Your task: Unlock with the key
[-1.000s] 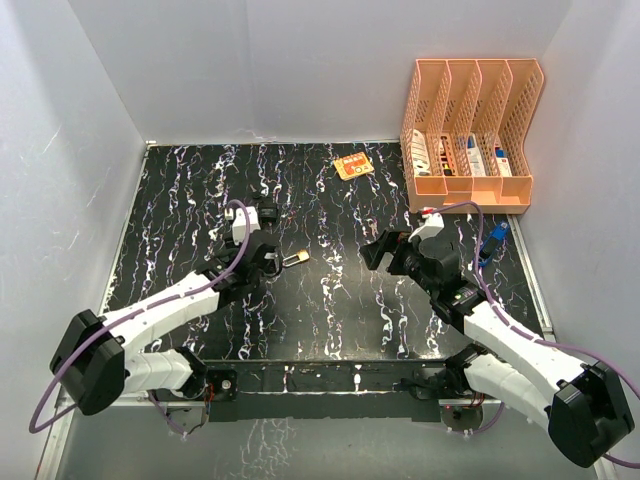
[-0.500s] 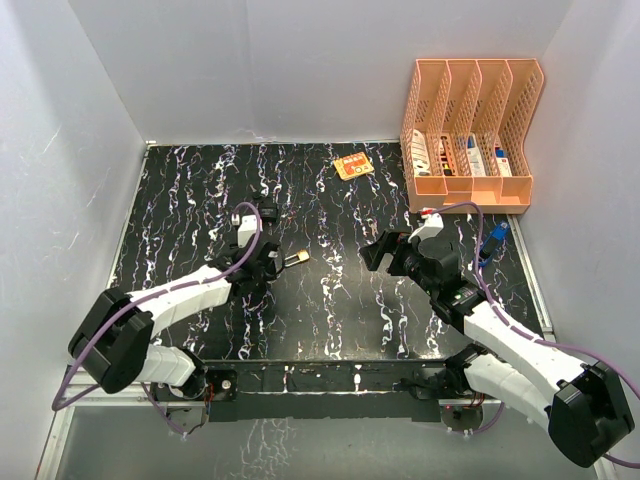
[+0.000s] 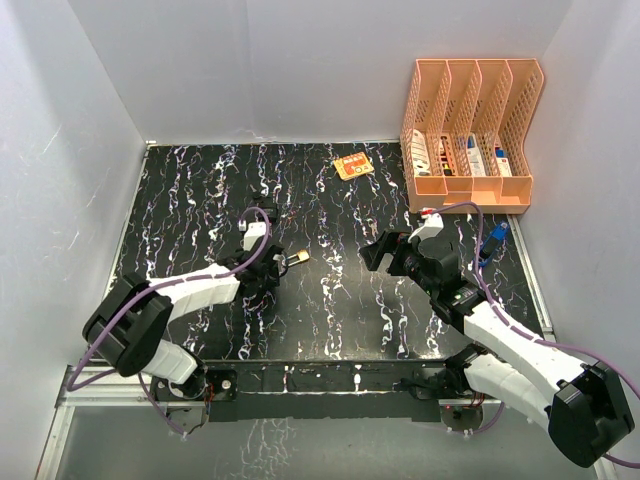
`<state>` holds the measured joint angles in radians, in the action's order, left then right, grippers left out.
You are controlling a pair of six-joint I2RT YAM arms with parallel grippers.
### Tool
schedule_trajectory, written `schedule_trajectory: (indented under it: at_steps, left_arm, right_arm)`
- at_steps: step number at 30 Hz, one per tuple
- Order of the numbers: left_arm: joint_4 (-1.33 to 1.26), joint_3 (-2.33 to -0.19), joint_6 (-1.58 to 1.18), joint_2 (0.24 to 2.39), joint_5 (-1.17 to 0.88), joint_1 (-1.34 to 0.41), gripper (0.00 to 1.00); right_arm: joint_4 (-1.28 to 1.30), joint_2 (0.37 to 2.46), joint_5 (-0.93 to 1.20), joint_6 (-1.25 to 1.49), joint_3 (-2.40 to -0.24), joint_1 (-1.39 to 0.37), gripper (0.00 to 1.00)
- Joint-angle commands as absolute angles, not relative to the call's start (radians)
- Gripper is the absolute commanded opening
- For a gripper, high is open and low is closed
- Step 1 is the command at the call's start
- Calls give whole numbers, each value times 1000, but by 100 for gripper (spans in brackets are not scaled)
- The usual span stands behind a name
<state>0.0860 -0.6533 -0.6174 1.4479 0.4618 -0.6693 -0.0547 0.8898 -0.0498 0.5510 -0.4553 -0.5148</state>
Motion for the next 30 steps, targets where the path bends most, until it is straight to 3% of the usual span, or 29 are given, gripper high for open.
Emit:
schedule_trajectory:
  at_steps: [1, 3, 8, 12, 17, 22, 30]
  left_arm:
    - [64, -659, -615, 1456, 461, -663, 0]
    - [68, -662, -614, 1461, 460, -663, 1]
    - [86, -670, -609, 1460, 457, -664, 51]
    - [109, -684, -610, 1445, 461, -665, 76]
    - [165, -713, -604, 1405, 490, -664, 97]
    - [177, -717, -588, 1250, 499, -665, 98]
    - [-8, -540, -630, 971, 343, -674, 97]
  right_arm:
    - [-92, 877, -48, 543, -469, -509, 98]
    - [-92, 879, -48, 543, -470, -509, 98]
    - [-95, 882, -44, 543, -473, -509, 98]
    - [-95, 886, -44, 543, -472, -509, 98]
    - [-65, 911, -90, 557, -496, -509, 98]
    - [62, 1099, -168, 553, -645, -509, 93]
    - [193, 1528, -241, 447, -990, -480, 75]
